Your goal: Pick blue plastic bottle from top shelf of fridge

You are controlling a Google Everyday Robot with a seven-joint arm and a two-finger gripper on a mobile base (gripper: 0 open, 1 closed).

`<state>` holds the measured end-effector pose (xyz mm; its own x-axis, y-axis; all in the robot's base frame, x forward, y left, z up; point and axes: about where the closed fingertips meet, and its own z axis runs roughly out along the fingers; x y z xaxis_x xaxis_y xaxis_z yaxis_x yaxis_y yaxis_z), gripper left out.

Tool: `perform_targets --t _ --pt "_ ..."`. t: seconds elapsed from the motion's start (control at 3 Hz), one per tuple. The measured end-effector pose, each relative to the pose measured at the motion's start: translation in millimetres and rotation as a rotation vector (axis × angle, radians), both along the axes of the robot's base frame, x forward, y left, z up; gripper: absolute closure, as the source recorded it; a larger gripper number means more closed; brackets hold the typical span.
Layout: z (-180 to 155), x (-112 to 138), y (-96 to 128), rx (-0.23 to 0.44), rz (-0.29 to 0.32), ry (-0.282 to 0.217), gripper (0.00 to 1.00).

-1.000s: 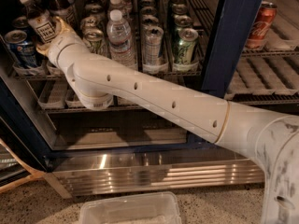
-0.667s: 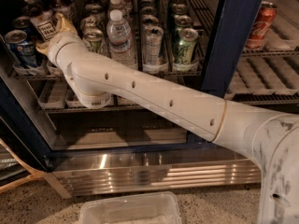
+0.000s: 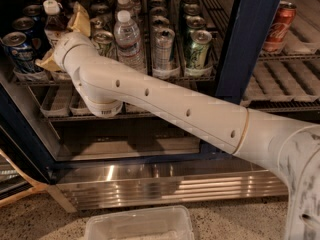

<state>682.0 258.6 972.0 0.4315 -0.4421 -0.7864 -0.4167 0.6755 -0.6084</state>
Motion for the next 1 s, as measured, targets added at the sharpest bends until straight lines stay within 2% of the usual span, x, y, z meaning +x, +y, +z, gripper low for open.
perform_targets --t 0.33,0.67,1.0 --pt "3.4 -2.9 -8.1 -0.004 -0.017 -0.013 0.02" --pt "2.6 -3.1 -9.4 -0.007 -0.021 -0.013 0.21" --pt "-3.0 -0.8 -10.4 -0.002 -0.031 -0.001 0.44"
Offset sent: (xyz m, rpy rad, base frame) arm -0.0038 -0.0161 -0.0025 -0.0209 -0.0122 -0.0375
